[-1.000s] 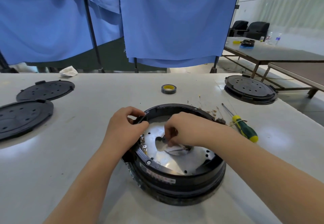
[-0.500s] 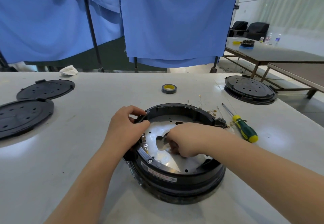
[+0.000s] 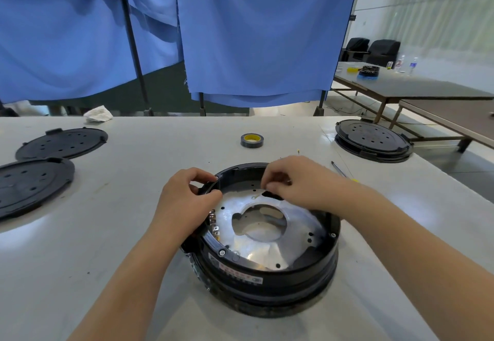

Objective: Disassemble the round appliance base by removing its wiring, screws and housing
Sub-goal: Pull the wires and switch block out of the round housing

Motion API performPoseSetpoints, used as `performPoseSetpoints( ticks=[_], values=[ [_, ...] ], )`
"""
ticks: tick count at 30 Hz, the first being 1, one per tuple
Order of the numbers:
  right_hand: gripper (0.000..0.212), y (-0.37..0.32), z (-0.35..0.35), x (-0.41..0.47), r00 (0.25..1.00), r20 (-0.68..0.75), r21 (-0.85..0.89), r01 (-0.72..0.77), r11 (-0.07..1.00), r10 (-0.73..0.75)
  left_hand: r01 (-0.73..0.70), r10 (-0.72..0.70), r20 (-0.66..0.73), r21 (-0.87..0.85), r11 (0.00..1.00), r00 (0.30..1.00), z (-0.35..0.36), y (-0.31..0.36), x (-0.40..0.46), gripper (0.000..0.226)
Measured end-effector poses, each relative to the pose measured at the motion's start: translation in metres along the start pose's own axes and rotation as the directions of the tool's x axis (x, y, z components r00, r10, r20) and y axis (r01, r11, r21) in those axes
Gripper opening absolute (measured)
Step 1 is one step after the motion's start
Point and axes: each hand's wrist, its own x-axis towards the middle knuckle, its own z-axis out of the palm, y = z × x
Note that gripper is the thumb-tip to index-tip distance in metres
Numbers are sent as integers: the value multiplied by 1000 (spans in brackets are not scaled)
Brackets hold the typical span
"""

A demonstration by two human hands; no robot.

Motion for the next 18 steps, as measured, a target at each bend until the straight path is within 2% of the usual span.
performPoseSetpoints(
  ticks=[3,6,8,10,14,18],
  values=[
    [19,27,-12,-5,985,-137,221,-71,973,103,-4,5,-2,11,1000,1000,0,-1,1,22],
    [19,62,-18,-8,879,-376,404,-129,905,293,-10,10,3,14,1000,1000,0,-1,2,22],
    [16,86,-18,-8,768,-500,341,-251,906,401,-10,10,0,8,1000,1000,1,-1,2,21],
    [13,105,-13,-8,705,-548,189,-420,887,450,-18,18,1,15,1000,1000,1,-1,2,20],
    [15,127,2,-6,699,-473,59,-583,810,537,-25,25,33,0,1000,999,1,-1,3,30],
    [12,127,7,-3,712,-414,8,-621,784,567,-19,20,52,-12,1000,998,1,-3,4,38]
  ],
)
